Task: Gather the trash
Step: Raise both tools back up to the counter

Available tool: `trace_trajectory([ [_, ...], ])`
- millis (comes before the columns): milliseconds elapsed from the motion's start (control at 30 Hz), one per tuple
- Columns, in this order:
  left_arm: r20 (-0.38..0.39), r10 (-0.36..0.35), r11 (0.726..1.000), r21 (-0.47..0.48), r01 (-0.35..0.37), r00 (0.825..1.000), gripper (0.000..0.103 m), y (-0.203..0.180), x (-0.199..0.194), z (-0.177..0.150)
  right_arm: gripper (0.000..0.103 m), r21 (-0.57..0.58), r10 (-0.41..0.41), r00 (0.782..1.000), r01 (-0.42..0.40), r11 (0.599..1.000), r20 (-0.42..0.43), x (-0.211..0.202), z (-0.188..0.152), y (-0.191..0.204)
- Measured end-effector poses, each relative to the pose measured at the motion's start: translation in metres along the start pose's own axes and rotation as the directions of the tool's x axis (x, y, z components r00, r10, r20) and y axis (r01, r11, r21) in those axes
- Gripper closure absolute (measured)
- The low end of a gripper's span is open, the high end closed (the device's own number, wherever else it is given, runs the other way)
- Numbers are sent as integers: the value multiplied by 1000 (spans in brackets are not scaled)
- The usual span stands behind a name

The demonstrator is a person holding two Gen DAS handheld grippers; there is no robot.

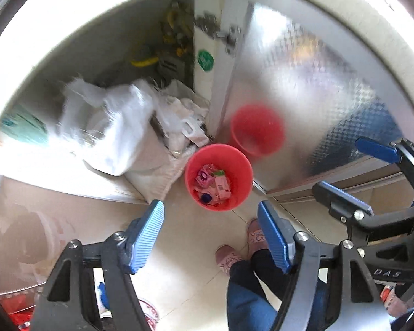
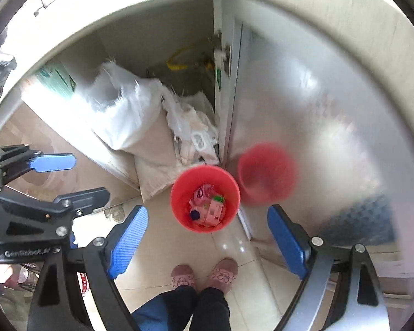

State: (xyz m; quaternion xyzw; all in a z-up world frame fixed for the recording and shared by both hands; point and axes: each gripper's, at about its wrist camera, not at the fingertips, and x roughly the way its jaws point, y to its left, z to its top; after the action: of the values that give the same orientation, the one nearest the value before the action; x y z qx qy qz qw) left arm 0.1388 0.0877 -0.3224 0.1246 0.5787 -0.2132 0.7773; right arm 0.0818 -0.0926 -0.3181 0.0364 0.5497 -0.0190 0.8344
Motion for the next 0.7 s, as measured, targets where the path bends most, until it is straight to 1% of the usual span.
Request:
trace_trajectory([
  [167, 60, 37, 999, -7, -37, 998, 27, 4, -53, 11, 16, -26, -46, 997, 48, 999, 66, -44, 19, 11],
  [267, 93, 56, 998, -34, -53, 994, 27, 4, -84, 20, 16, -15, -93, 991, 95, 995, 98, -70, 31, 12],
  [400, 149, 31, 998, -66, -22, 988, 26, 3, -121, 35, 16, 31, -138, 982, 136, 990, 130, -102, 47, 8],
  [433, 161, 31, 997, -69, -21, 986, 23, 2, -129, 39, 16, 44, -152, 978, 147, 988, 141, -111, 50, 7],
  [467, 174, 33, 998, -67, -22, 984, 21, 2, -136, 43, 16, 54, -168, 974, 162, 985, 150, -119, 52, 5],
  [600, 225, 21, 1000, -26, -15, 974, 20, -8, -160, 62, 16, 76, -215, 959, 204, 976, 185, -148, 60, -5],
  [700, 247, 8, 1000, 7, -10, 969, 19, -19, -170, 78, 16, 91, -247, 949, 233, 968, 197, -161, 65, -16],
])
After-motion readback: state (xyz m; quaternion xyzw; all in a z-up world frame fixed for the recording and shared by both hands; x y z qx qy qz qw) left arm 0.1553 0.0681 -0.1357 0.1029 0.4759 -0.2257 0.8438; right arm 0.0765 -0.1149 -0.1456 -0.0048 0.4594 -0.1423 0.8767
